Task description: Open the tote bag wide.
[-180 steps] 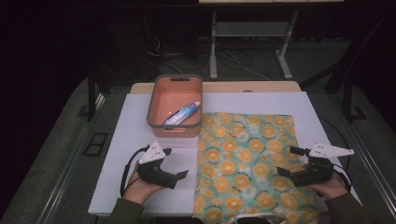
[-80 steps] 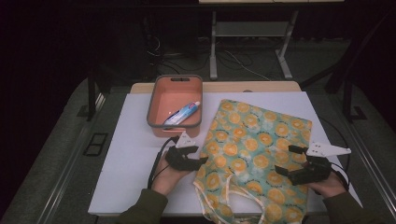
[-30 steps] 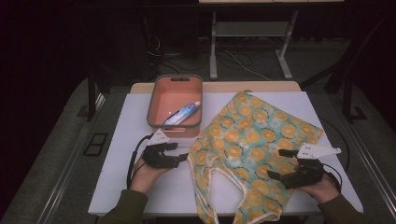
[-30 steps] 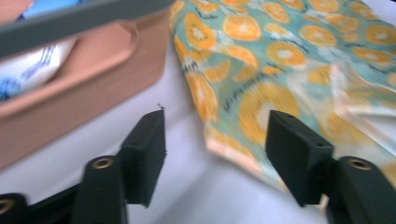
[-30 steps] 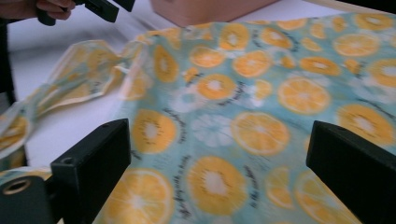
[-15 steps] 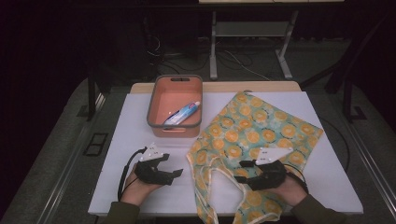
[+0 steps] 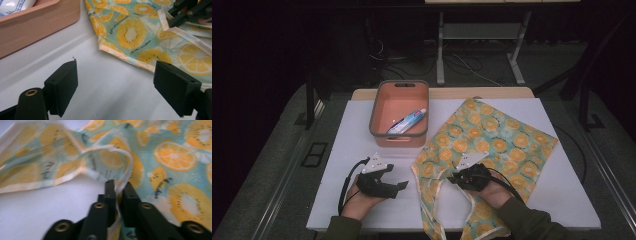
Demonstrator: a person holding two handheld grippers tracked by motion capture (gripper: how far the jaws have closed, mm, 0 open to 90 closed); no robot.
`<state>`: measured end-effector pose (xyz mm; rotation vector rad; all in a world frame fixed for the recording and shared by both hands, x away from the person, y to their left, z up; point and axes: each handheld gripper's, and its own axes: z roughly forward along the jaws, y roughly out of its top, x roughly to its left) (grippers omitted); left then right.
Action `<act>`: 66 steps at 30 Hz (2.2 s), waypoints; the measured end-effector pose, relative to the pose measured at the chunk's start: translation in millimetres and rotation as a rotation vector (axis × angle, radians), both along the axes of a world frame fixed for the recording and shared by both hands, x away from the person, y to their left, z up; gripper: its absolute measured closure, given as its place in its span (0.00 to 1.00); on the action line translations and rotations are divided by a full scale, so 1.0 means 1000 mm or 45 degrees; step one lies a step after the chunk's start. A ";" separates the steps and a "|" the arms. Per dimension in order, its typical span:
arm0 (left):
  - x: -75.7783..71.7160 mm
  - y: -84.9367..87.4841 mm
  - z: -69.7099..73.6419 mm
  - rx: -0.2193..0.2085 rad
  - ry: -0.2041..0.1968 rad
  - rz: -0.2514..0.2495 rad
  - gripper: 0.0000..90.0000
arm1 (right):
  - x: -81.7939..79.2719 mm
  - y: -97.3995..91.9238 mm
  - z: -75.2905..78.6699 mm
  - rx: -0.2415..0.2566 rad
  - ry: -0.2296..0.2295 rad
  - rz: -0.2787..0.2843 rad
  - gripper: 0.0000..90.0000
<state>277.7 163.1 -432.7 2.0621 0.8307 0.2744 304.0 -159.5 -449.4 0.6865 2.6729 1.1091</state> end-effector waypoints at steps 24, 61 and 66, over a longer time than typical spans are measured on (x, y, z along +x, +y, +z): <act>0.002 0.002 0.000 -0.013 -0.004 0.002 0.19 | 0.024 -0.030 0.039 0.168 -0.048 -0.181 0.46; 0.004 -0.004 -0.006 0.041 -0.002 -0.033 0.17 | -0.074 0.026 0.008 0.091 0.163 0.348 0.48; 0.004 -0.004 -0.006 0.039 -0.003 -0.032 0.17 | -0.065 0.029 0.014 0.134 0.142 0.286 0.50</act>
